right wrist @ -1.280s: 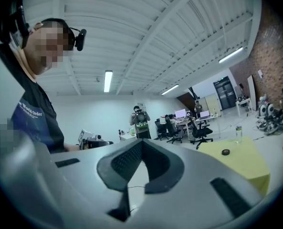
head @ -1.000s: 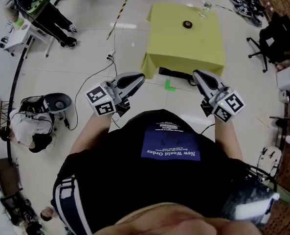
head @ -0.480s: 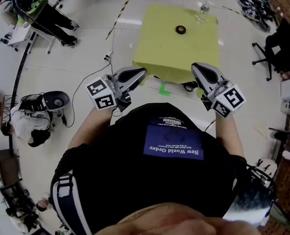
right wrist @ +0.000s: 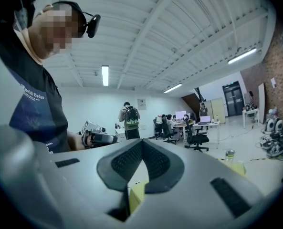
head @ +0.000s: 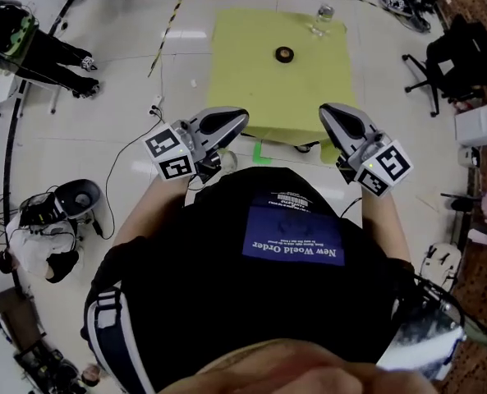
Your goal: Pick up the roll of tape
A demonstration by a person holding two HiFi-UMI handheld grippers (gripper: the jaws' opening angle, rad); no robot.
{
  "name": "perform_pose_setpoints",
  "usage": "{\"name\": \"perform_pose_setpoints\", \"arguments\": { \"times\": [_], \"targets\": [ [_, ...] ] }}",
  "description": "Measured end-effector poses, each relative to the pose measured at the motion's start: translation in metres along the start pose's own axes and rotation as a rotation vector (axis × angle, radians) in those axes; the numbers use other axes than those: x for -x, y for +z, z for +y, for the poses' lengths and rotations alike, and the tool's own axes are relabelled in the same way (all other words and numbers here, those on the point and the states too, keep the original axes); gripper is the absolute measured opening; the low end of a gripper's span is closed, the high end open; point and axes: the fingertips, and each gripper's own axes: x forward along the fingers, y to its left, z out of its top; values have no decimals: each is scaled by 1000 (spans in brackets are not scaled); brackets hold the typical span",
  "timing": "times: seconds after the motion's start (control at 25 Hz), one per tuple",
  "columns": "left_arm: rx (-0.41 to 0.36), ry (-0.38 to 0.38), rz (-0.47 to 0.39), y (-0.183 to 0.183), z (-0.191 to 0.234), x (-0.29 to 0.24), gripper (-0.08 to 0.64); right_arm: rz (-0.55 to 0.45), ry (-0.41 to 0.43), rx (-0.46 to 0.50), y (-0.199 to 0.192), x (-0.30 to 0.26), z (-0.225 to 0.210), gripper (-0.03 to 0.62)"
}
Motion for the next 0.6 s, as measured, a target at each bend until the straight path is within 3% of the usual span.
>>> {"name": "perform_pose_setpoints", "arguments": {
  "times": [0.12,0.28,0.6],
  "targets": [
    [9,-49,-8,17,44,2,6,-16,-45,-1,8,-35,-20,-14],
    [-10,-84,47,39,104,7,6,-50,-103,-35,23,-85,-50,-14],
    [-60,-130,138,48,197,7,6,-90,-184,-33,39,-151,-97,-14]
  ]
}}
